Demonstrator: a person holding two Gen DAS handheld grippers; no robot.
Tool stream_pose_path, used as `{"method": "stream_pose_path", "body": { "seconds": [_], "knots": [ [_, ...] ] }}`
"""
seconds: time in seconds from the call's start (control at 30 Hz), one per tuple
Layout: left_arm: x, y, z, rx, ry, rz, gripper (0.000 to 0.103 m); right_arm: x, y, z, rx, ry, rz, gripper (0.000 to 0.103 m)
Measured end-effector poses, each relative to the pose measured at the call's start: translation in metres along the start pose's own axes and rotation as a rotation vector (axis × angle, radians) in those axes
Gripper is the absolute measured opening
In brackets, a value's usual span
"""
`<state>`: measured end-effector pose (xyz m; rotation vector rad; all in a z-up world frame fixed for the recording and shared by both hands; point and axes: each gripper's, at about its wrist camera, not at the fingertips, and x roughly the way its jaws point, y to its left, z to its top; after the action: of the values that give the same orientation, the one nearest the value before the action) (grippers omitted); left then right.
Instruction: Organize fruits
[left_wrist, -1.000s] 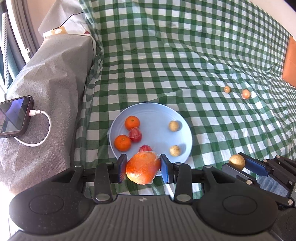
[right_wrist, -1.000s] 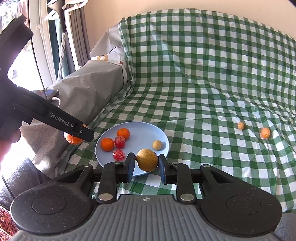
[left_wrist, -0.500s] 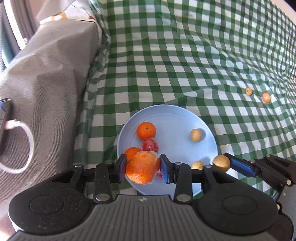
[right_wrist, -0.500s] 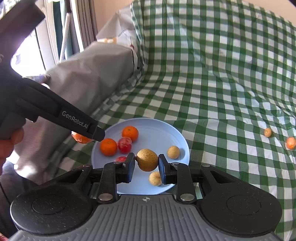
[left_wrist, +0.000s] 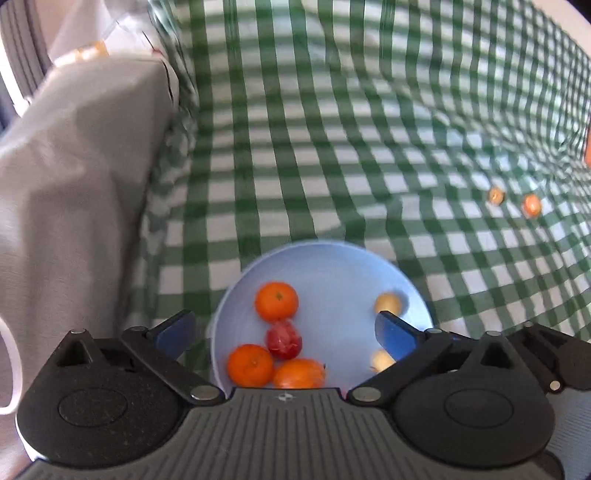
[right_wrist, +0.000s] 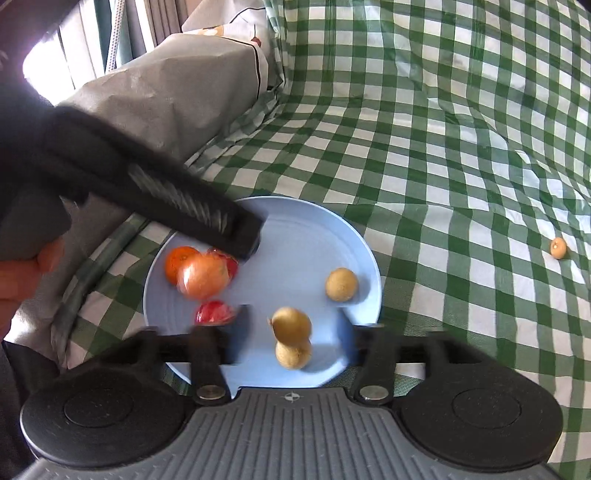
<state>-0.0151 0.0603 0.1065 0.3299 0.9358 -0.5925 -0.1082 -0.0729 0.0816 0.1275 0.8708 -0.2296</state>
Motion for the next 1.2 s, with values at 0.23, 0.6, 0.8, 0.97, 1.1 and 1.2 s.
{"method": "stream_pose_path", "body": {
  "seconds": [0.23,0.6,0.8,0.97,1.1,1.2],
  "knots": [
    [-0.047,0.009,-0.035,-0.038,0.058,0.06,0.103,-0.057,0.0,-0.022,0.059,-0.001,0.002,0.091],
    [-0.118,0.004,-0.066,-0.08,0.023,0.094,0.103,-0.141,0.022,-0.054,0.032,-0.153,-0.059,0.098],
    [-0.152,-0.016,-0.07,-0.049,-0.065,0.085,0.103,-0.181,0.022,-0.063,0.005,-0.254,-0.101,0.102],
    [-0.166,-0.027,-0.084,-0.016,-0.094,0.082,0.103,-0.193,0.024,-0.068,0.021,-0.274,-0.124,0.102],
    [-0.173,-0.026,-0.09,-0.008,-0.1,0.098,0.103,-0.201,0.03,-0.07,0.007,-0.298,-0.134,0.102],
    [-0.173,-0.025,-0.09,-0.012,-0.091,0.088,0.103,-0.206,0.033,-0.07,-0.006,-0.309,-0.15,0.102]
  ]
}}
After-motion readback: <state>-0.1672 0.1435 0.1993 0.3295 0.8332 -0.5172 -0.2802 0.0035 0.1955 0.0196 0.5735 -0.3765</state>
